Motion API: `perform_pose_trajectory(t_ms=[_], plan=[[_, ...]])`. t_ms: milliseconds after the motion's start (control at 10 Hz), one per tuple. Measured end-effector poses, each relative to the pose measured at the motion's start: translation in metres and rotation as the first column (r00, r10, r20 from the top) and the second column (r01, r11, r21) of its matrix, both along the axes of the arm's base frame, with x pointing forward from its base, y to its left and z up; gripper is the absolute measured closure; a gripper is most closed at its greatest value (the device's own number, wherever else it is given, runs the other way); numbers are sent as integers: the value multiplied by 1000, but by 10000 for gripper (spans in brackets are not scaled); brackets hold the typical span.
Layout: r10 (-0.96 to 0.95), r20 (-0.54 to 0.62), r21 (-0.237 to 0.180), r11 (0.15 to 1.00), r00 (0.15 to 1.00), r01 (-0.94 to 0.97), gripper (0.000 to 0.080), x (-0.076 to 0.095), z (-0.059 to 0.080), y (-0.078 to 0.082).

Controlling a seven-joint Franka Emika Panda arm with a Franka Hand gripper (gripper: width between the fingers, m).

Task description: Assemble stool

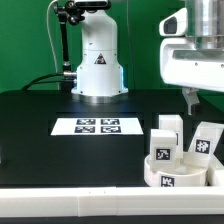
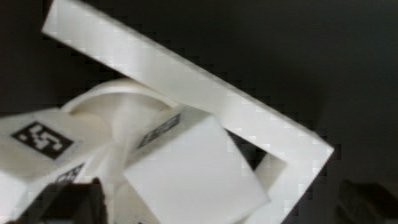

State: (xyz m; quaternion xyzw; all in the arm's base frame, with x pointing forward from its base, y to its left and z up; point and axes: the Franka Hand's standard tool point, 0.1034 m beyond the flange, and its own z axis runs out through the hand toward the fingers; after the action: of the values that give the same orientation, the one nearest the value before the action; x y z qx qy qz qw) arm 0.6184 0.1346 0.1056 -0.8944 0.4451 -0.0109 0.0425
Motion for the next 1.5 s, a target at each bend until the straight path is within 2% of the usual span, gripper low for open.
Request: perform_pose_trajectory(t_ms=[100,400,800,900,1100,1400,1500], plan=[[105,14,-7,994,994,-105,151,1,0,1],[248,21,-21,969,969,-248,151,1,0,-1],[463,27,-45,886,886,-462,151,2,0,-3],[603,23,-66,797,798,-600,151,1,0,-2],[768,19,-85,640,641,-764,151,1,-1,-2],[926,8,-98,377,378,-921,151,-5,-6,2],[937,3,-100,348,350,-932,151,-7,-8,3]])
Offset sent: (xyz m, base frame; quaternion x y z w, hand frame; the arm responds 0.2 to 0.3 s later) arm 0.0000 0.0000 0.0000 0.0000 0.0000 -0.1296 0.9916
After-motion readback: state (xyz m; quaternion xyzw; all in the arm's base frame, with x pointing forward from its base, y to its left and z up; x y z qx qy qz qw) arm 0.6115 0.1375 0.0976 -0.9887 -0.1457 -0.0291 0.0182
